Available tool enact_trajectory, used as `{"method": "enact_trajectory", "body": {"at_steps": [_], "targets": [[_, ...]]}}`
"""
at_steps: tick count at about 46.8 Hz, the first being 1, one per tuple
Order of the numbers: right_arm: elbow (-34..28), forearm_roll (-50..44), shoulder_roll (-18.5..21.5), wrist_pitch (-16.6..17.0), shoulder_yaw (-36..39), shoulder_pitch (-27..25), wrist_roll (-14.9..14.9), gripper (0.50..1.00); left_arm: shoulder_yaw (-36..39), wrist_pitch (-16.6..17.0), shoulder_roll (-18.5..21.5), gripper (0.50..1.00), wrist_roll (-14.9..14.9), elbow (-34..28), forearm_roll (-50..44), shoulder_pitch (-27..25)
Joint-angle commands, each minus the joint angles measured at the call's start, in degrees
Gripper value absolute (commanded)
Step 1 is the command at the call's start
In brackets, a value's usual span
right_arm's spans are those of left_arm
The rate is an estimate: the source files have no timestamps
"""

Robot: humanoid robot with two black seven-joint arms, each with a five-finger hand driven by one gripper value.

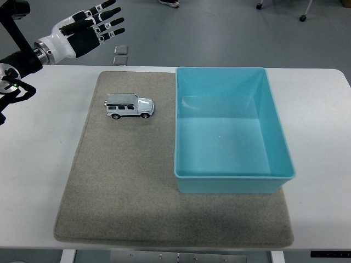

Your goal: Left hand put the white car in the blue box

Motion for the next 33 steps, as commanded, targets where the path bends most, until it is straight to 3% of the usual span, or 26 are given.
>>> {"method": "enact_trajectory", "body": {"at_steps": [1, 27, 33], "targets": [[0.0, 0.0, 0.0, 0.0, 0.0, 0.0, 0.0, 0.936, 0.1, 0.0, 0.0, 0.999, 0.1, 0.0, 0.1, 0.0], [0.0, 0.0, 0.0, 0.0, 0.0, 0.0, 0.0, 0.936, 0.3, -0.2, 0.3, 0.999, -0.2, 0.0, 0.4, -0.1], [0.0, 0.0, 0.0, 0.0, 0.0, 0.0, 0.0, 0.936, 1.1, -0.5, 0.5, 0.999, -0.4, 0.0, 8.1, -0.6]]}}
